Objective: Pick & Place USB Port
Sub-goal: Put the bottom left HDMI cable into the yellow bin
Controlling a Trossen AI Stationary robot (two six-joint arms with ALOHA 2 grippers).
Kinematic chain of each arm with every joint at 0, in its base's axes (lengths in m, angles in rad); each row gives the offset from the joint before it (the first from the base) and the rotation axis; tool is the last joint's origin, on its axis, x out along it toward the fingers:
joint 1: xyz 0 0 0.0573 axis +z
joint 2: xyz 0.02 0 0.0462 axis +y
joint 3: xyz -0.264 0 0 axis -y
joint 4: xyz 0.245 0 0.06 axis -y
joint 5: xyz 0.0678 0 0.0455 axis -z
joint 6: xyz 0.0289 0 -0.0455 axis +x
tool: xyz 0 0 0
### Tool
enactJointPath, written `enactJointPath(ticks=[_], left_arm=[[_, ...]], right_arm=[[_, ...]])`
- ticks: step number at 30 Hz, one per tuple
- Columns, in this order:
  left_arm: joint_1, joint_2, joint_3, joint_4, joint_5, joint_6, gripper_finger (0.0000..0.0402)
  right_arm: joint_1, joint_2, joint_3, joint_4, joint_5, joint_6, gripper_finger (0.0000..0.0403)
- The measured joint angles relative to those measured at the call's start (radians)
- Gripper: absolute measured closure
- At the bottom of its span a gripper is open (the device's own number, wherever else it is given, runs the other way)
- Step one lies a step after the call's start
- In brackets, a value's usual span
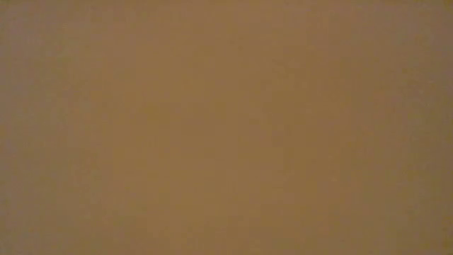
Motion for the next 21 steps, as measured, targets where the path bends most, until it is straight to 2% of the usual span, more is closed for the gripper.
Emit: enactJointPath(ticks=[11, 13, 18, 21], left_arm=[[-0.004, 0.002, 0.000, 0.036, 0.031, 0.013, 0.0369], [-0.008, 0.002, 0.000, 0.052, 0.030, 0.020, 0.0348], [-0.022, 0.002, 0.000, 0.074, 0.020, 0.011, 0.0266], [-0.028, 0.002, 0.000, 0.071, 0.005, 0.008, 0.0245]], right_arm=[[0.000, 0.000, 0.000, 0.013, 0.004, 0.004, 0.0293], [0.000, 0.000, 0.000, 0.015, 0.004, 0.004, 0.0293], [0.000, 0.000, 0.000, 0.015, 0.004, 0.011, 0.0293], [0.000, 0.000, 0.000, 0.015, 0.004, 0.011, 0.0294]])
